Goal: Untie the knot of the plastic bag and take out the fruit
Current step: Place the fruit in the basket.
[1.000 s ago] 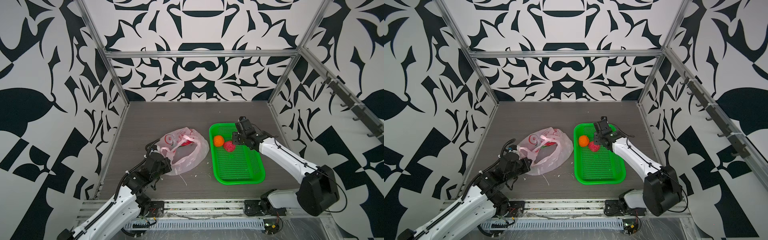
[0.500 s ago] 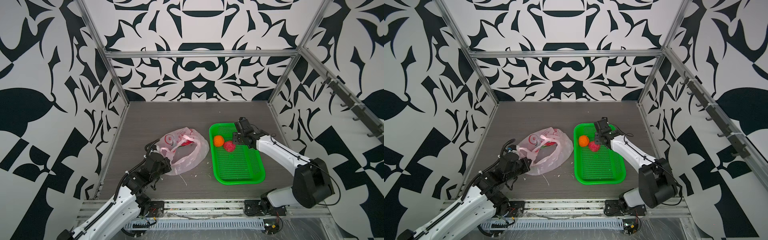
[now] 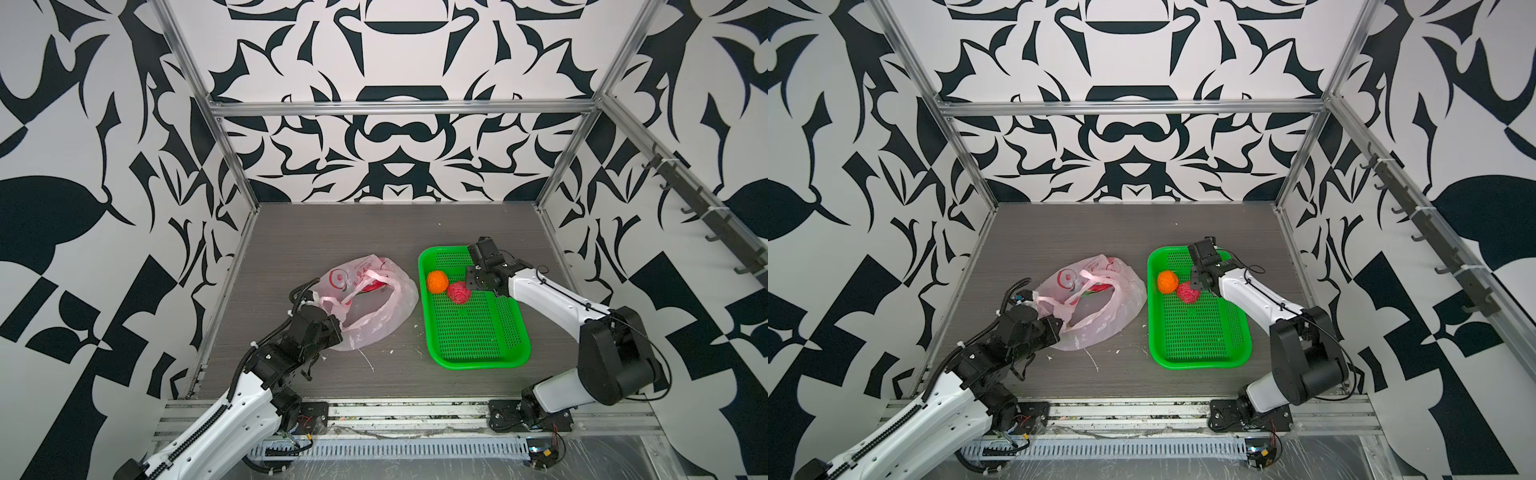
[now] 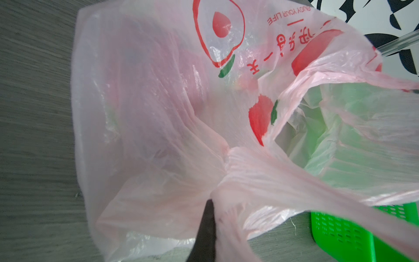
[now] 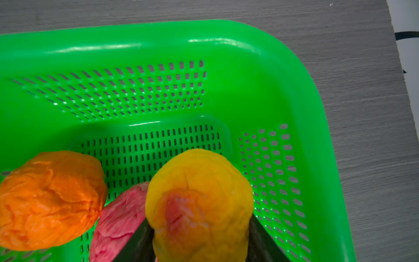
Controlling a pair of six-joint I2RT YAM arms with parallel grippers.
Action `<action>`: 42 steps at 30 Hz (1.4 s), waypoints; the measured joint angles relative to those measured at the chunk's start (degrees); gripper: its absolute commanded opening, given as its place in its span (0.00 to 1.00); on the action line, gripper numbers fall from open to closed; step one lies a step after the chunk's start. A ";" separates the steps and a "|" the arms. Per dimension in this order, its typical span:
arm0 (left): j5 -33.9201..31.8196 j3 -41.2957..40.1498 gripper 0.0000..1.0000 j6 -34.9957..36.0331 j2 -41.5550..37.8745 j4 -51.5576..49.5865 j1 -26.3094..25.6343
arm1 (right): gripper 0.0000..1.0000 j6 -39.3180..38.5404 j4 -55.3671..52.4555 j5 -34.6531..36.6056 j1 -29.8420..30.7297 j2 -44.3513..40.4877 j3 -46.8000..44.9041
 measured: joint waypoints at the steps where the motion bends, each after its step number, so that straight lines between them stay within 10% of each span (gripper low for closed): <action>1: -0.02 0.00 0.00 0.00 0.00 0.00 0.00 | 0.35 0.00 0.04 0.00 -0.11 0.26 -0.04; 42: 0.00 -0.02 0.00 -0.02 0.17 0.04 0.00 | 0.61 0.35 2.95 0.22 -2.19 5.49 -1.95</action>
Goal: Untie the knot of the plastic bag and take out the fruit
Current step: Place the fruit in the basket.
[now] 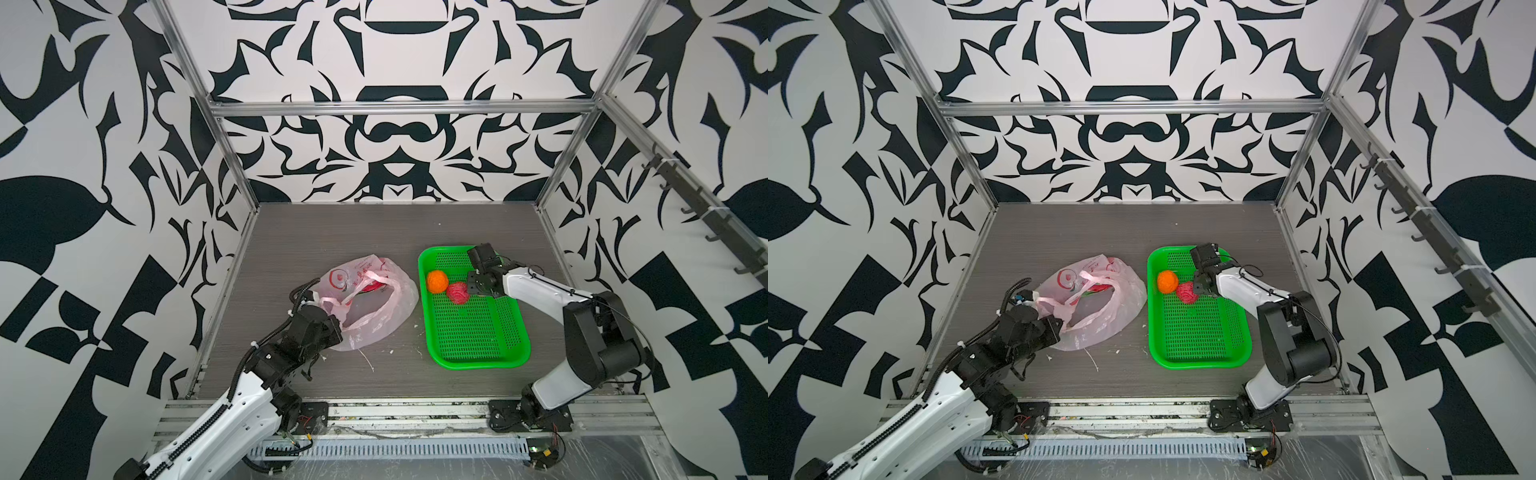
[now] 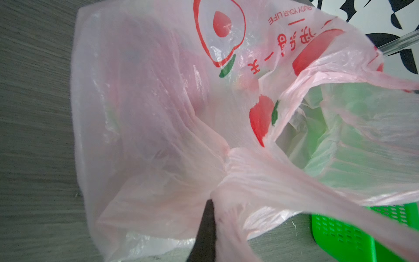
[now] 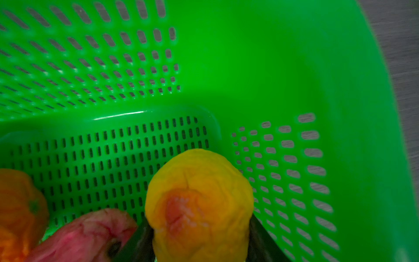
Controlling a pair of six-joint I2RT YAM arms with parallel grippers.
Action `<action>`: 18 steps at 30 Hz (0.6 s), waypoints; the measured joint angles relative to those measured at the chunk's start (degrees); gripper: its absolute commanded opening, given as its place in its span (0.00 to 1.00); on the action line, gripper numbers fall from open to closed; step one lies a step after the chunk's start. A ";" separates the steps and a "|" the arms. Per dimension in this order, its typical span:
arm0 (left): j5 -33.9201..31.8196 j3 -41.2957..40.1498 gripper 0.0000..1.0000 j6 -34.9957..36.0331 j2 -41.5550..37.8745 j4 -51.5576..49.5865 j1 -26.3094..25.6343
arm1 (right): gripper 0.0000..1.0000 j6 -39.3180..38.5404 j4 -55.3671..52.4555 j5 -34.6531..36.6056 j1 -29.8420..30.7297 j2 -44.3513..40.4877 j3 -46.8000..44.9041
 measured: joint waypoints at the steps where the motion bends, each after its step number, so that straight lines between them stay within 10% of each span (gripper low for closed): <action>1: 0.00 0.00 0.00 0.00 0.00 0.02 0.00 | 0.63 0.11 0.00 0.00 -0.04 0.00 0.00; 18: 0.00 0.00 0.00 0.02 -0.68 0.00 0.00 | 0.78 0.37 -0.04 -0.02 -0.09 -0.17 -0.22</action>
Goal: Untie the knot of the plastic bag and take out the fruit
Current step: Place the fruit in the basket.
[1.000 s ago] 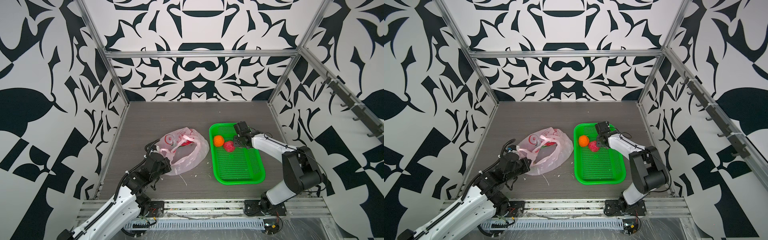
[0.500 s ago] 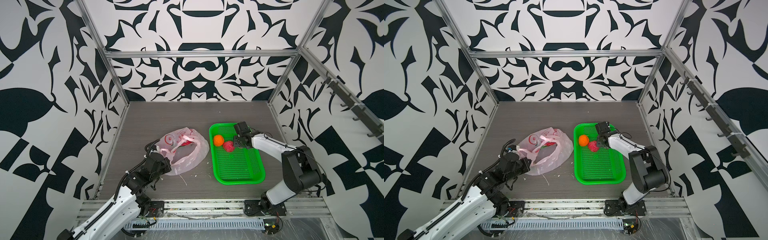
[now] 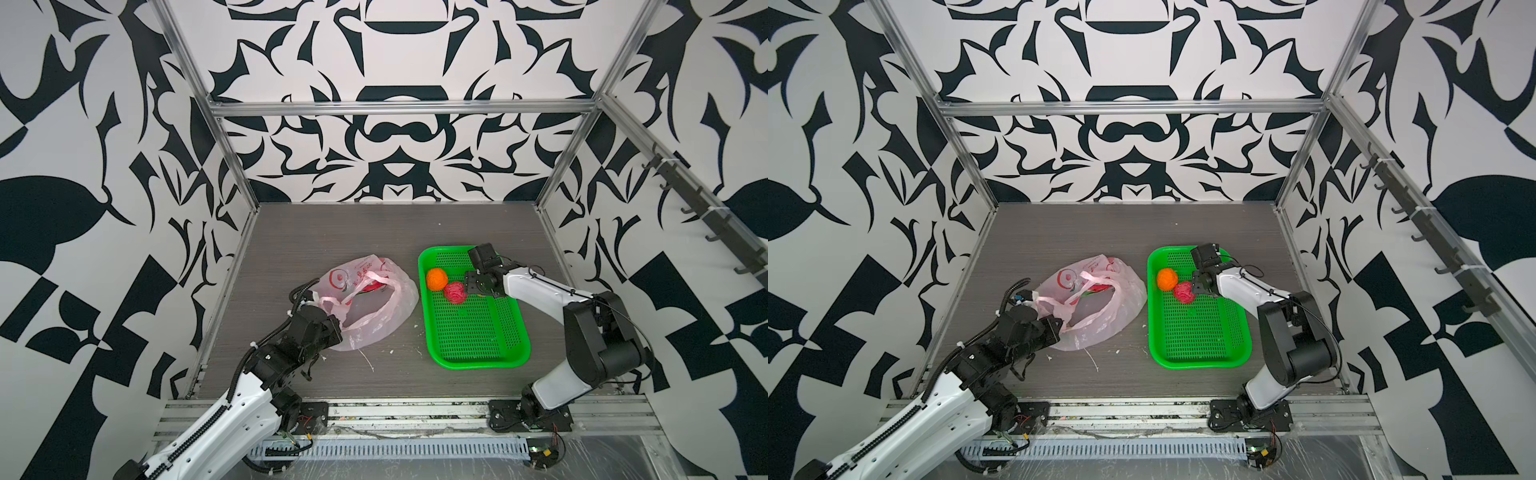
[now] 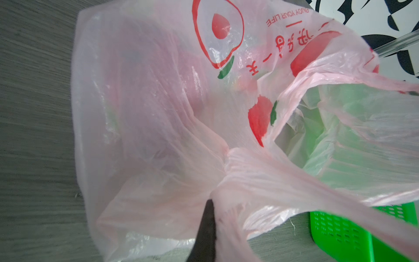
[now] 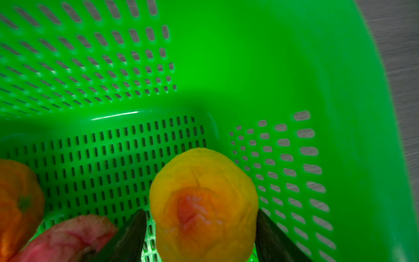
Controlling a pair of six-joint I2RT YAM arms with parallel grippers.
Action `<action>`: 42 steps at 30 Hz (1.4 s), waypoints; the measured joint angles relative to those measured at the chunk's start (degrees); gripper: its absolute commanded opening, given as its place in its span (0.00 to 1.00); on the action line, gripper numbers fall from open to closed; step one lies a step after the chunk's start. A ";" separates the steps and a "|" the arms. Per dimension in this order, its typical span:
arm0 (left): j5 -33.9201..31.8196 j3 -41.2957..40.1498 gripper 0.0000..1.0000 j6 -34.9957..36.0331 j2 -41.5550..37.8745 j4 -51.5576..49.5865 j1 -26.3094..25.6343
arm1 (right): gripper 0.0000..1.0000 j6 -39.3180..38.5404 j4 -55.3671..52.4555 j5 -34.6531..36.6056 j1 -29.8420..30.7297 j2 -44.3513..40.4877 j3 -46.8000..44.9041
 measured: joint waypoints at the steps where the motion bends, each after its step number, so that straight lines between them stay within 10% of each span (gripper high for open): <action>1: 0.00 0.00 0.00 0.00 -0.11 -0.02 0.00 | 0.78 0.02 -0.09 0.00 0.00 -0.13 -0.02; 42: -4.28 3.13 0.00 4.61 -2.36 -2.21 0.00 | 0.66 1.09 -15.74 -2.14 6.78 -25.44 4.79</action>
